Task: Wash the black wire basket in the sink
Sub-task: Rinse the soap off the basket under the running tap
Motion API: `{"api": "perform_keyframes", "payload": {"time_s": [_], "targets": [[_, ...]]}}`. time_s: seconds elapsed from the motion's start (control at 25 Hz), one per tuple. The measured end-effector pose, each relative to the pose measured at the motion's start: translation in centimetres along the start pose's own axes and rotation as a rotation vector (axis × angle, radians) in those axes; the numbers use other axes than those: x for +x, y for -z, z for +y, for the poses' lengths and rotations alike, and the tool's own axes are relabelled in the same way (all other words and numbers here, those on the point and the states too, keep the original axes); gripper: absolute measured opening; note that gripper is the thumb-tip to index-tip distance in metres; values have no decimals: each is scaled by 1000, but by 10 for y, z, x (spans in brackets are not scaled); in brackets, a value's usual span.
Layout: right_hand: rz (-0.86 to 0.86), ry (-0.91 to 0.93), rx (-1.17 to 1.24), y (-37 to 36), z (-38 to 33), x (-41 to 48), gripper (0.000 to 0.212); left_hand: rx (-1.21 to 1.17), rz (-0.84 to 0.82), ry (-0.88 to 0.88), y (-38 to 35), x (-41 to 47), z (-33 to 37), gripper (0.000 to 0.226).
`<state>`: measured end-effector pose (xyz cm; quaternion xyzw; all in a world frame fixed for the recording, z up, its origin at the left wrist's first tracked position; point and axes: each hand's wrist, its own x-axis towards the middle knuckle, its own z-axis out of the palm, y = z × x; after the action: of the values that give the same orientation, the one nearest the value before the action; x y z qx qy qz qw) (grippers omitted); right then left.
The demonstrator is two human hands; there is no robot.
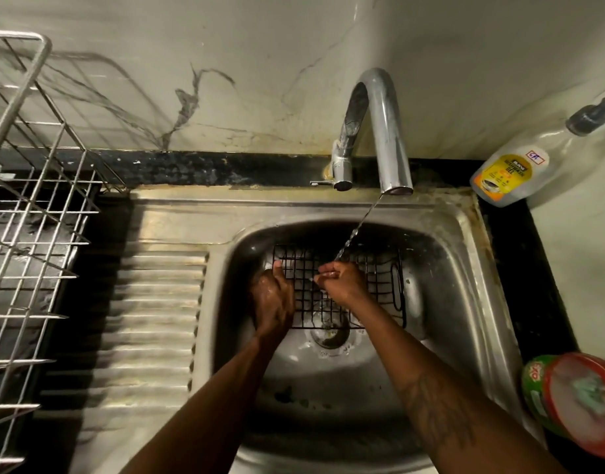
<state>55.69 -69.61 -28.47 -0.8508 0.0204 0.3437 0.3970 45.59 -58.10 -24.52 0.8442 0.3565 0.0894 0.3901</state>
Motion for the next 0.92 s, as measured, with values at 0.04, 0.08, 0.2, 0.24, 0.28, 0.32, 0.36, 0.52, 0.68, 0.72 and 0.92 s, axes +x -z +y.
{"api": "perform_keyframes", "payload": {"time_s": [0.04,0.08,0.2,0.24,0.28,0.32,0.36,0.52,0.68,0.72,0.92], "targets": [[-10,-15,27,4,3,1,18,29,39,-1,-1,-8,-3,80],[-1,-36,82,7,6,5,16,52,61,71,-3,-11,0,78],[82,-94,482,16,9,11,14,-73,113,345,-9,-1,9,63],[77,-101,639,17,6,12,15,-102,154,328,-10,-2,10,64],[26,-101,747,13,4,15,15,-122,193,309,-14,-3,8,65],[-62,-97,808,9,3,16,16,-135,202,299,-16,-3,5,66],[-163,-84,813,4,2,14,18,-131,194,280,-21,-3,2,68],[-354,-32,596,-14,1,10,26,-104,96,359,-33,1,3,74],[-140,-16,731,-2,9,22,13,-137,106,408,-35,0,12,71],[-31,-25,819,-1,9,25,10,-118,113,396,-35,-1,13,71],[260,126,471,-16,13,21,10,-104,77,472,-33,-1,11,73]]}}
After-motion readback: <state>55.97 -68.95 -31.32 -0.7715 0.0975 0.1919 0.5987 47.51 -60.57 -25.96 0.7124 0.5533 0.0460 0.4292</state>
